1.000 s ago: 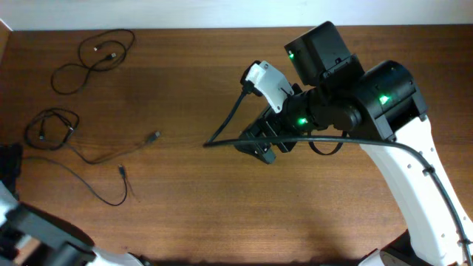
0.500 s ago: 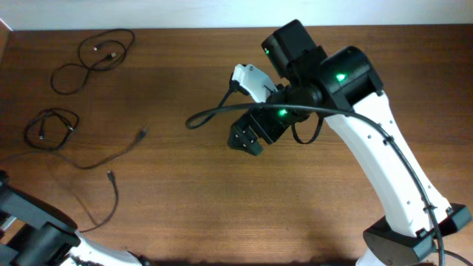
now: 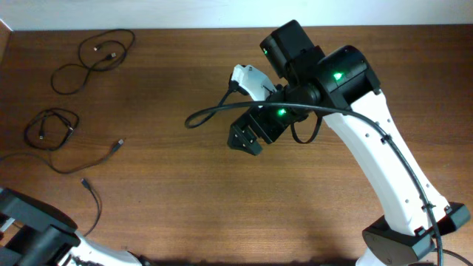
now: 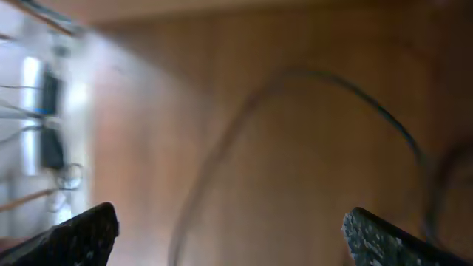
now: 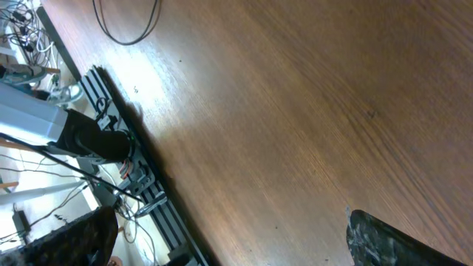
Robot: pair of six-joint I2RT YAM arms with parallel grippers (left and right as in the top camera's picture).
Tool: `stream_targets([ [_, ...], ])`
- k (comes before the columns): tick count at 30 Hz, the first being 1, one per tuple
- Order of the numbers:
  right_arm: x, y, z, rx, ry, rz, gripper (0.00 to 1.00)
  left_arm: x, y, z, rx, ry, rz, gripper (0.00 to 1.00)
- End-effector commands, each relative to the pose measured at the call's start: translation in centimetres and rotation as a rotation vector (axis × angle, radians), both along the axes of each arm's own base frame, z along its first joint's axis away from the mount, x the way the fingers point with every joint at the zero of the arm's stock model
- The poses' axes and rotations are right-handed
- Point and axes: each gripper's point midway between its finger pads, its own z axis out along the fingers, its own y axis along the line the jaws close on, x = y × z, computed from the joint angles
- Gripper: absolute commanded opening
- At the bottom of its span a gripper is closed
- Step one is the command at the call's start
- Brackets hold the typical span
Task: Untangle cables
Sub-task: 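Open the left gripper and release the cable at the left edge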
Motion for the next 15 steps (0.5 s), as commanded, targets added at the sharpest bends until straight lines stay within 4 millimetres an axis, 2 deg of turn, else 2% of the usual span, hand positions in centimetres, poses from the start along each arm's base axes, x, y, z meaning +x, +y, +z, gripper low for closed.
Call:
stream_targets([
  [1, 0.1, 0.1, -0.2, -0.006, -0.006, 0.002, 0.98, 3.7, -3.9, -4.1, -0.255, -0.191, -0.120, 0.94],
  [3, 0.1, 0.1, -0.2, -0.006, -0.006, 0.002, 0.98, 2.8, -5.1, -6.4, -0.321, -0.141, -0.130, 0.91],
  [5, 0.2, 0.1, -0.1, -0.004, -0.009, 0.002, 0.98, 2.0, -7.5, -9.1, -0.443, -0.120, -0.125, 0.90],
  [6, 0.2, 0.2, -0.1, -0.001, -0.013, 0.002, 0.99, 2.4, -9.4, -10.3, -0.529, -0.159, -0.149, 0.89],
  [7, 0.3, 0.2, -0.1, 0.000, -0.014, 0.002, 0.98, 3.3, -10.2, -10.8, -0.568, -0.207, -0.210, 0.88],
  [9, 0.1, 0.1, -0.1, -0.005, -0.008, 0.002, 0.98, 4.2, -10.6, -10.2, -0.581, -0.262, -0.253, 0.88],
  [11, 0.1, 0.1, -0.2, -0.006, -0.006, 0.002, 0.98, 4.2, -10.5, -8.2, -0.538, -0.286, -0.262, 0.90],
  [12, 0.1, 0.1, -0.2, -0.005, -0.006, 0.002, 0.98, 3.8, -10.9, -6.6, -0.520, -0.302, -0.237, 0.93],
  [14, 0.2, 0.2, -0.1, -0.001, -0.013, 0.002, 0.98, 2.7, -11.5, -4.6, -0.497, -0.318, -0.202, 0.96],
  [15, 0.4, 0.3, 0.0, 0.003, -0.019, 0.002, 0.98, 1.3, -11.6, -4.2, -0.480, -0.308, -0.160, 1.00],
])
